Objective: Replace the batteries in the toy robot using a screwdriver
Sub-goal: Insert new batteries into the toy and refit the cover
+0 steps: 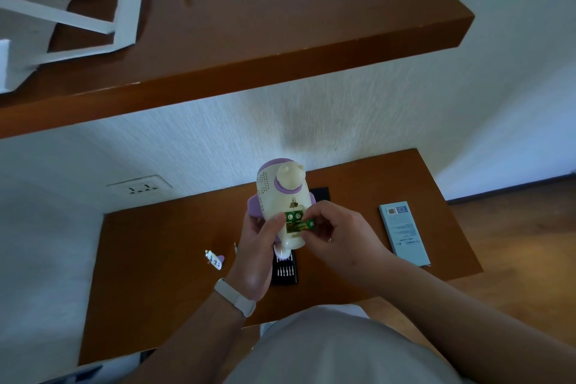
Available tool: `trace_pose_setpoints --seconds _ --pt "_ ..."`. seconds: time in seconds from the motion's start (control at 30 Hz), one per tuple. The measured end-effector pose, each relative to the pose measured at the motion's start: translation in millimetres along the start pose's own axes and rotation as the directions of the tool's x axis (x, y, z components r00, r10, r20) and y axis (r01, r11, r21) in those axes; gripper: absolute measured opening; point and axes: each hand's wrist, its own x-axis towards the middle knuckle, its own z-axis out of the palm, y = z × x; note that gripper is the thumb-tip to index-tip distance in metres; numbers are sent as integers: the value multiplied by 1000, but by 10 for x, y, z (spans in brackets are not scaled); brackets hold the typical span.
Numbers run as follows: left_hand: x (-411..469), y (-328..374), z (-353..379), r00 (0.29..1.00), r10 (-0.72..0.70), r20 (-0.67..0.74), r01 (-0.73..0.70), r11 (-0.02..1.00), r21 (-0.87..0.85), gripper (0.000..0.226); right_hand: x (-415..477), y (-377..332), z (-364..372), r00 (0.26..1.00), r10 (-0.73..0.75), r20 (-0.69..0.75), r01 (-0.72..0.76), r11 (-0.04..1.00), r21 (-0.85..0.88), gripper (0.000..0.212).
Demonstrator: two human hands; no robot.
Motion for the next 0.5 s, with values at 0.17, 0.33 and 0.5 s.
trace_pose_setpoints --seconds 0.17,0.33,0.5 --pt "0 -14 -6 1000 1 -4 -1 999 35 45 0 91 21 1000 14 19 -15 999 43 19" --pt "17 -65 -29 999 -30 -19 32 997 65 53 -2 240 66 999 24 28 -27 995 95 13" --pt "35 -89 -28 998 -49 -46 53 995 88 59 -33 468 46 998 64 6 -64 979 192 13"
